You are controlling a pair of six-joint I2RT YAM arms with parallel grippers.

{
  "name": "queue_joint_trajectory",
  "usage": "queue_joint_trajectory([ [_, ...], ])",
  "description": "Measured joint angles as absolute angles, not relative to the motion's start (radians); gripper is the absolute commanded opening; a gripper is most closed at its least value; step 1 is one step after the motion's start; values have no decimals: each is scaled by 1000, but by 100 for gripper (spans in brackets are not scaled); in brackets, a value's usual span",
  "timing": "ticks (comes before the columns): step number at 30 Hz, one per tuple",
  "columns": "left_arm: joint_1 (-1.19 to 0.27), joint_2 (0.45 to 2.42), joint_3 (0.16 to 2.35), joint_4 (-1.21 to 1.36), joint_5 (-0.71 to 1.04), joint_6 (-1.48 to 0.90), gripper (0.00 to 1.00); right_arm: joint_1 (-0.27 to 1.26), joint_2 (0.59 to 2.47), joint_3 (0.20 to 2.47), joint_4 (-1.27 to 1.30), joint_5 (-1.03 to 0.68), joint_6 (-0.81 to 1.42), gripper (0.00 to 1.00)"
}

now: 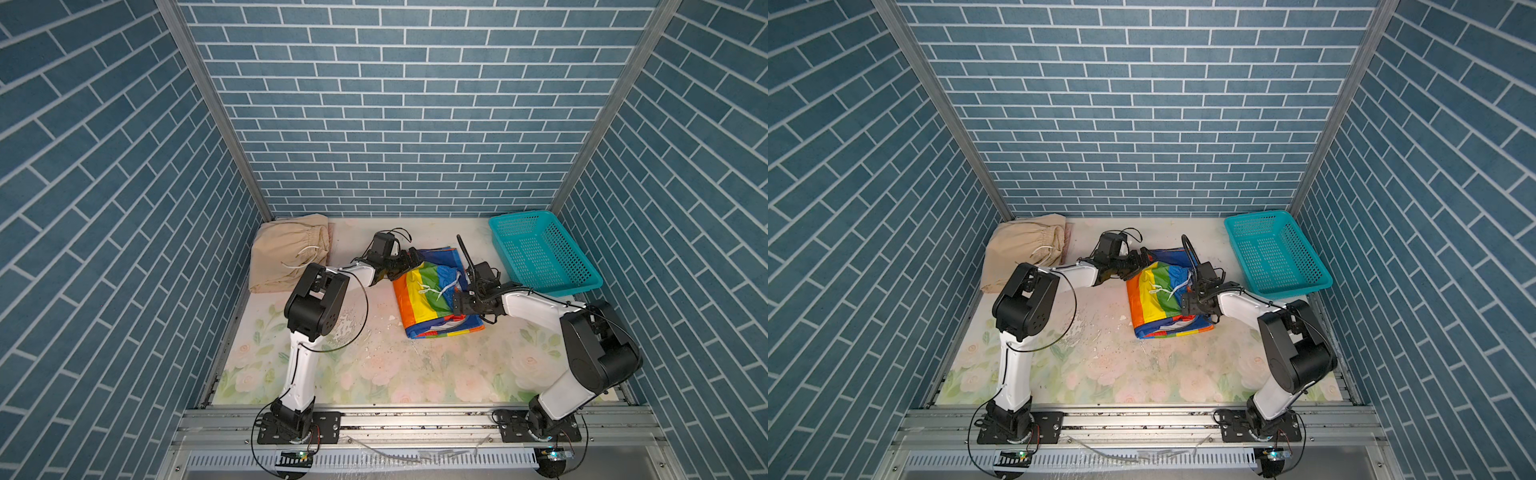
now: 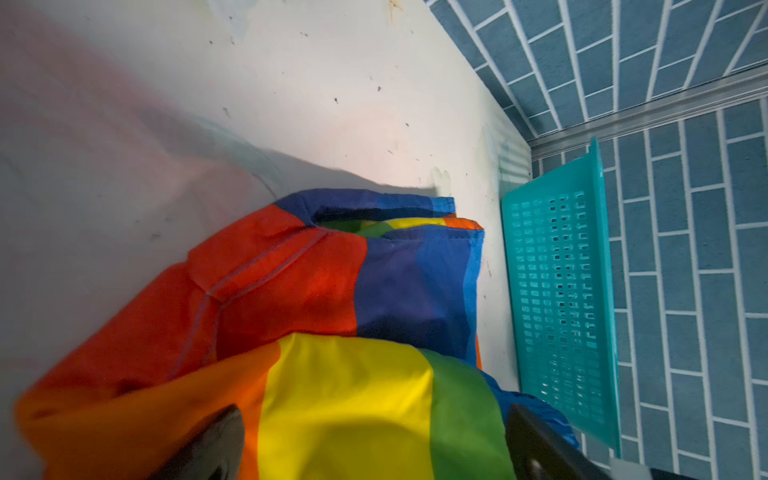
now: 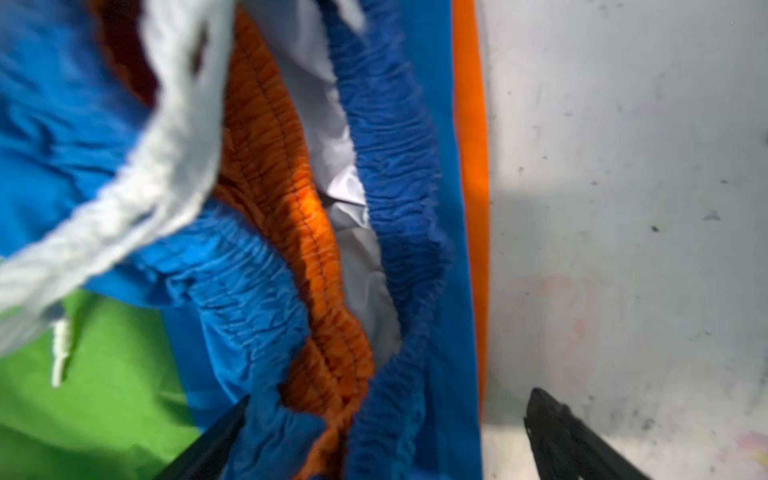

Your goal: Fold and stack the shorts

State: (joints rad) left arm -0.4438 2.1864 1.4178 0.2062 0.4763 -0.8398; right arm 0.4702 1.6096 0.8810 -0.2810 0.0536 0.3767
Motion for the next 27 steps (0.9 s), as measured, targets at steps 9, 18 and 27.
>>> queue_joint_trajectory([
  [9,-425,2111,1412,200,488,-847,100,434,1443,915,-321,-54,424,99],
  [18,-468,1633,1109,455,455,-996,100,432,1430,935,-2,-258,707,98],
  [27,-581,1645,722,787,314,-1190,100,453,1642,934,389,-378,1007,98],
])
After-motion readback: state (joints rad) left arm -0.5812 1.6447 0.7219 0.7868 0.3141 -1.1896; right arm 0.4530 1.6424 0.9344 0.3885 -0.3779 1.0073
